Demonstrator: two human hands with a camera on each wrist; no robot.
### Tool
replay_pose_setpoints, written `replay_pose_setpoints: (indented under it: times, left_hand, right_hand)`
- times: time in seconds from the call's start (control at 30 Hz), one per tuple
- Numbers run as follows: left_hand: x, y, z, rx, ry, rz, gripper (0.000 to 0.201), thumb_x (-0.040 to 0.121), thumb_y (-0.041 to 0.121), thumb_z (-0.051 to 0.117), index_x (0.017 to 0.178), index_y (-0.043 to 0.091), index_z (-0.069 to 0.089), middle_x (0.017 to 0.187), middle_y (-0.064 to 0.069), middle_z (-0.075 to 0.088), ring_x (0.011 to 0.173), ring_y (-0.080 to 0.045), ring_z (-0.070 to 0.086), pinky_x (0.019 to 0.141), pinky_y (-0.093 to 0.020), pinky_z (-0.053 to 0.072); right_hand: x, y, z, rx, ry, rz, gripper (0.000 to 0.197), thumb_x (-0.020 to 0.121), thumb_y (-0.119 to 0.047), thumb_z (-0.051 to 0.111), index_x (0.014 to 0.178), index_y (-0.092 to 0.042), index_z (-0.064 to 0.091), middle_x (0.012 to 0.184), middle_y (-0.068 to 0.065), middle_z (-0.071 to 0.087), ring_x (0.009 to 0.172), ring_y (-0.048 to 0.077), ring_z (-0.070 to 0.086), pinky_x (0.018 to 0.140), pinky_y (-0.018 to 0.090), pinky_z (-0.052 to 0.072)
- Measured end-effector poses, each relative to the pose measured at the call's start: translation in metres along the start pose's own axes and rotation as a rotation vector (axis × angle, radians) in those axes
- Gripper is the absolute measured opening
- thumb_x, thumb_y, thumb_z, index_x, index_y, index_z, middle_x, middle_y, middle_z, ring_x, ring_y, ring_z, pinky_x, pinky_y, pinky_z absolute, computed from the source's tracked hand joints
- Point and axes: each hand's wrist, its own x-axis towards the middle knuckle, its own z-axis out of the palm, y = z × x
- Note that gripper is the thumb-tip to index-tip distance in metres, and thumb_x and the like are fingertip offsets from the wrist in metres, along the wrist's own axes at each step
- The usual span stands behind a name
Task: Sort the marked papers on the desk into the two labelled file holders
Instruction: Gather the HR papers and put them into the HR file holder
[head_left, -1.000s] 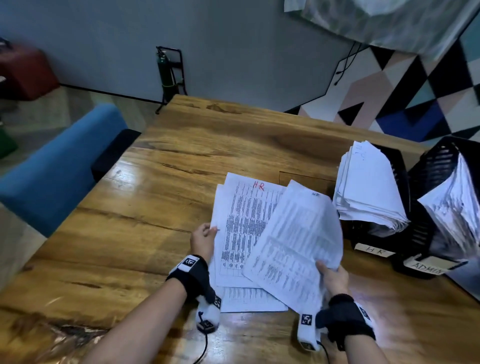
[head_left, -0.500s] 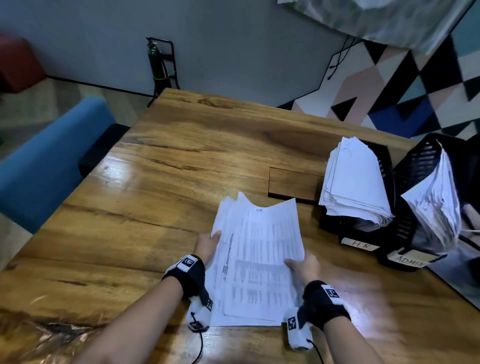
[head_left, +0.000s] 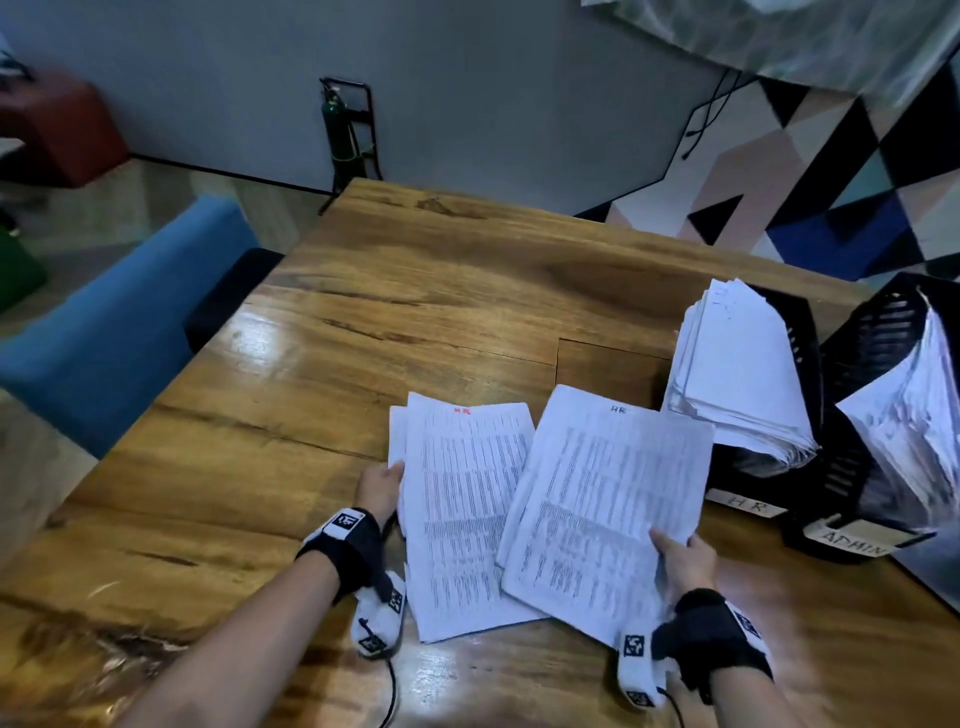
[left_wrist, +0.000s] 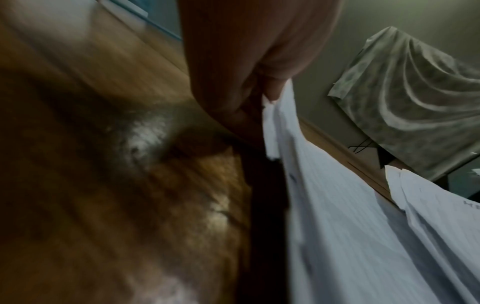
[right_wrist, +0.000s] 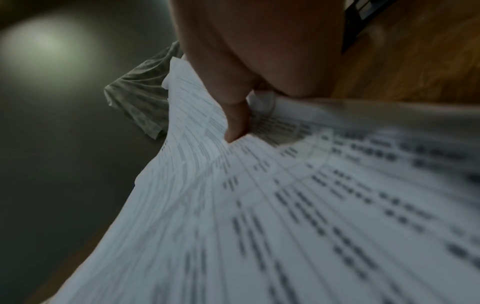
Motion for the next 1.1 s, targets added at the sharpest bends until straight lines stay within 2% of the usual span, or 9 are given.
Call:
replay_pose_setpoints:
  times: [0.1, 0.17, 0.33, 0.43, 0.57, 0.77, 0.9, 1.0, 1.1]
  left_hand:
    - [0.003, -0.007, 0.001, 0.054, 0.046, -0.004, 0.037, 0.088, 0.013, 0.056, 0.054, 0.001, 0.051, 0.062, -0.010, 0.053, 0.072, -0.017, 0.046, 0.065, -0.029, 0.033]
    - [0.001, -0.008, 0.006, 0.037, 0.065, 0.003, 0.038, 0.086, 0.015, 0.061, 0.052, 0.005, 0.046, 0.063, -0.009, 0.050, 0.070, -0.017, 0.043, 0.063, -0.029, 0.031]
    - [-0.029, 0.002, 0.031, -0.040, -0.088, 0.048, 0.025, 0.080, 0.037, 0.067, 0.086, 0.014, 0.059, 0.083, -0.004, 0.064, 0.077, -0.018, 0.058, 0.077, -0.030, 0.046]
    - [-0.057, 0.013, 0.048, 0.057, -0.357, 0.025, 0.034, 0.081, 0.015, 0.067, 0.112, 0.002, 0.059, 0.112, -0.006, 0.062, 0.097, -0.021, 0.061, 0.087, -0.032, 0.048]
    - [-0.069, 0.054, 0.041, 0.104, -0.403, 0.033, 0.027, 0.090, 0.017, 0.058, 0.112, 0.009, 0.047, 0.109, -0.004, 0.058, 0.103, -0.021, 0.055, 0.084, -0.031, 0.043]
    - [-0.092, 0.146, 0.014, -0.080, -0.417, 0.406, 0.050, 0.079, 0.003, 0.068, 0.126, 0.008, 0.049, 0.113, -0.004, 0.064, 0.099, -0.010, 0.060, 0.096, -0.025, 0.044]
    - [-0.097, 0.167, 0.003, -0.086, -0.452, 0.670, 0.052, 0.063, 0.012, 0.076, 0.109, 0.024, 0.057, 0.102, 0.007, 0.064, 0.087, 0.005, 0.062, 0.080, -0.015, 0.052]
    - [-0.094, 0.158, 0.010, -0.057, -0.448, 0.666, 0.056, 0.074, -0.012, 0.066, 0.123, 0.011, 0.052, 0.100, 0.010, 0.061, 0.083, 0.012, 0.060, 0.071, -0.006, 0.049]
    - [-0.087, 0.143, 0.023, 0.065, -0.445, 0.656, 0.036, 0.084, -0.007, 0.059, 0.116, 0.008, 0.055, 0.091, 0.008, 0.059, 0.069, 0.017, 0.058, 0.066, -0.004, 0.044]
  right_hand:
    - [-0.014, -0.005, 0.011, -0.080, -0.095, 0.003, 0.032, 0.084, 0.005, 0.058, 0.116, 0.010, 0.053, 0.109, 0.021, 0.060, 0.095, 0.036, 0.059, 0.088, 0.047, 0.047]
    - [-0.021, -0.005, 0.024, -0.121, -0.154, -0.030, 0.031, 0.085, 0.007, 0.055, 0.116, 0.010, 0.053, 0.105, 0.018, 0.060, 0.096, 0.036, 0.059, 0.084, 0.042, 0.047]
    - [-0.032, 0.003, 0.066, -0.265, -0.264, -0.156, 0.028, 0.083, 0.001, 0.057, 0.108, -0.012, 0.058, 0.111, 0.018, 0.066, 0.095, 0.032, 0.063, 0.090, 0.047, 0.051]
    - [-0.038, 0.003, 0.080, -0.274, -0.371, -0.133, 0.037, 0.081, -0.001, 0.063, 0.108, -0.018, 0.045, 0.112, 0.015, 0.064, 0.096, 0.032, 0.064, 0.088, 0.054, 0.051]
    - [-0.049, -0.034, 0.076, -0.119, -0.392, -0.206, 0.044, 0.078, 0.009, 0.063, 0.118, -0.004, 0.051, 0.116, 0.016, 0.062, 0.091, 0.026, 0.062, 0.084, 0.040, 0.049]
    - [-0.085, -0.128, 0.064, 0.112, -0.444, -0.553, 0.023, 0.080, 0.011, 0.060, 0.099, -0.003, 0.059, 0.060, -0.019, 0.070, 0.059, -0.006, 0.065, 0.058, 0.009, 0.052]
    - [-0.098, -0.144, 0.062, 0.029, -0.516, -0.684, 0.033, 0.076, 0.005, 0.068, 0.105, -0.007, 0.059, 0.082, -0.015, 0.071, 0.075, -0.010, 0.065, 0.067, 0.006, 0.049]
    - [-0.095, -0.129, 0.064, -0.017, -0.529, -0.618, 0.030, 0.075, 0.002, 0.070, 0.099, -0.013, 0.061, 0.091, -0.007, 0.067, 0.075, -0.008, 0.066, 0.070, 0.013, 0.052]
    - [-0.090, -0.110, 0.068, -0.086, -0.536, -0.525, 0.023, 0.081, -0.002, 0.065, 0.102, -0.010, 0.060, 0.097, 0.002, 0.065, 0.087, 0.011, 0.066, 0.074, 0.016, 0.053]
